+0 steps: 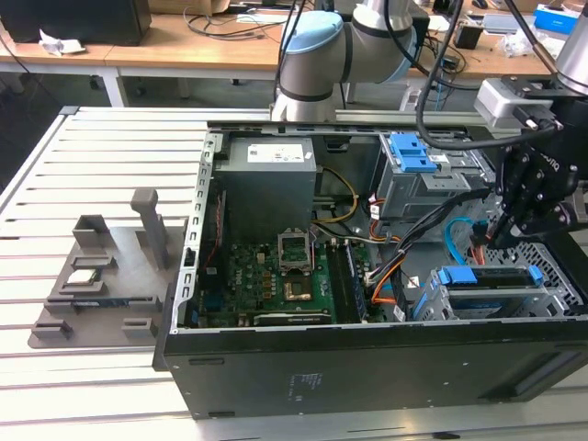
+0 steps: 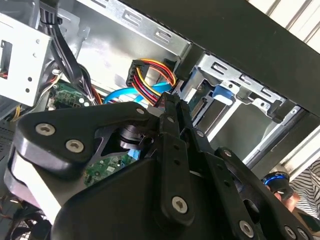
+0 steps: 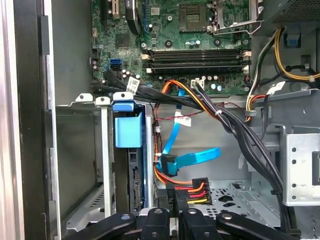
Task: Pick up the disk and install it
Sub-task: 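Insert the first disk wire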
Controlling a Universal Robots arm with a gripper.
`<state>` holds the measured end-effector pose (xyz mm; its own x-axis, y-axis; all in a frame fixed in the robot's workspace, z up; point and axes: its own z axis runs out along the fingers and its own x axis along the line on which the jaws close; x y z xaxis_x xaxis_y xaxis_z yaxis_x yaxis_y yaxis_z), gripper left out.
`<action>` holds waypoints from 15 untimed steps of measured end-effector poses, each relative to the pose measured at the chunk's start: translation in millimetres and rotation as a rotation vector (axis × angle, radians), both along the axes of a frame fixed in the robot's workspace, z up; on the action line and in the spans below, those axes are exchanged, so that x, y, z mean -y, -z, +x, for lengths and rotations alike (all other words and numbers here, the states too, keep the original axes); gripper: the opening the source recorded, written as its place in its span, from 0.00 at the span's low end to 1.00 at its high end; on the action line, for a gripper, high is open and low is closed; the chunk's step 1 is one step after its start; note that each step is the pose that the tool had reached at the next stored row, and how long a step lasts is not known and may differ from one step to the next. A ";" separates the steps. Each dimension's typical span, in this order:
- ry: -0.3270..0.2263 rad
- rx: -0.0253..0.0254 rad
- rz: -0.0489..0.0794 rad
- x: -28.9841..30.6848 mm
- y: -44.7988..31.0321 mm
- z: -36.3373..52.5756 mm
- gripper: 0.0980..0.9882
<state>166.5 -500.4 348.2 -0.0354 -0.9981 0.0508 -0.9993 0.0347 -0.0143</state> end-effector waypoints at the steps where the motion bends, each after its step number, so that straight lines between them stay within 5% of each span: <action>1: 0.000 0.0000 0.000 2.4 0.2 0.0 0.08; 7: 0.000 0.0000 0.000 23.7 3.3 0.0 0.08; 15: 0.000 0.0000 0.000 26.4 4.5 1.9 0.08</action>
<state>168.4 -526.8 343.7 -0.0352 -0.9981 0.0508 -0.9993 0.0346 -0.0143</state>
